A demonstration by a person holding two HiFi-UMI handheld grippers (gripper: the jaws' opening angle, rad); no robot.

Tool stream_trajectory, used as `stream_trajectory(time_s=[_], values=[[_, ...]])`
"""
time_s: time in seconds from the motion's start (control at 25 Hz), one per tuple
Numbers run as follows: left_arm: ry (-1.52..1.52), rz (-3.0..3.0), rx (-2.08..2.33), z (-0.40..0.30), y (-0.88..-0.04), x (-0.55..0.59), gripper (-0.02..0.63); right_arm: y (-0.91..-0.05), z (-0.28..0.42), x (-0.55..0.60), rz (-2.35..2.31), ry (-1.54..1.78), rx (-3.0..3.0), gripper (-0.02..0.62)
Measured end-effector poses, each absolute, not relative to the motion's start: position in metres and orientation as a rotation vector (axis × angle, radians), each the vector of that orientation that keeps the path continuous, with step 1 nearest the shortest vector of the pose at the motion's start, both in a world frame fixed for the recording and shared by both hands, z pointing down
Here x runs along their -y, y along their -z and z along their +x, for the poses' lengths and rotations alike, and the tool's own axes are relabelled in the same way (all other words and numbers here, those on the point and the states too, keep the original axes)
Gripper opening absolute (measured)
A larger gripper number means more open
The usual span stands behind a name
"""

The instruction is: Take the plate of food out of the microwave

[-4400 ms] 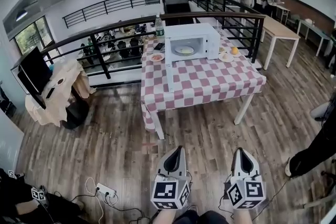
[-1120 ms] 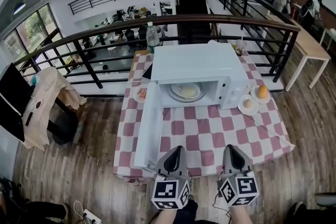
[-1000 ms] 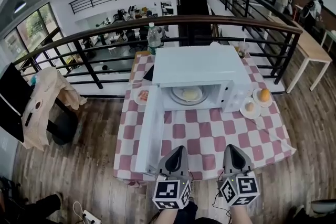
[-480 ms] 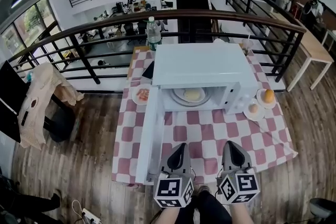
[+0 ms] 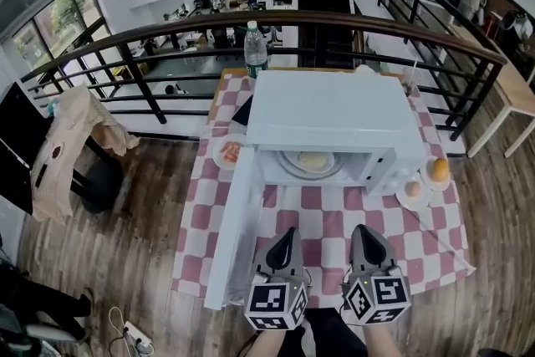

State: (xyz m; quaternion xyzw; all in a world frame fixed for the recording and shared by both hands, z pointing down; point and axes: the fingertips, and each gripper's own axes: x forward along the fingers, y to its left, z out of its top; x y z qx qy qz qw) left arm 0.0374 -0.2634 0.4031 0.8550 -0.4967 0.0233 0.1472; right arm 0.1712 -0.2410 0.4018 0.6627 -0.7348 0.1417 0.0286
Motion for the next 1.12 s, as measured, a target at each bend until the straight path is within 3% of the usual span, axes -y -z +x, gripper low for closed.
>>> stream_trajectory(time_s=[1.12], values=[[-0.11,2.144,1.557,0.082,-0.459,0.379,0.008,-0.449,0.205,0.383,1.756,-0.63,2.4,-0.009]])
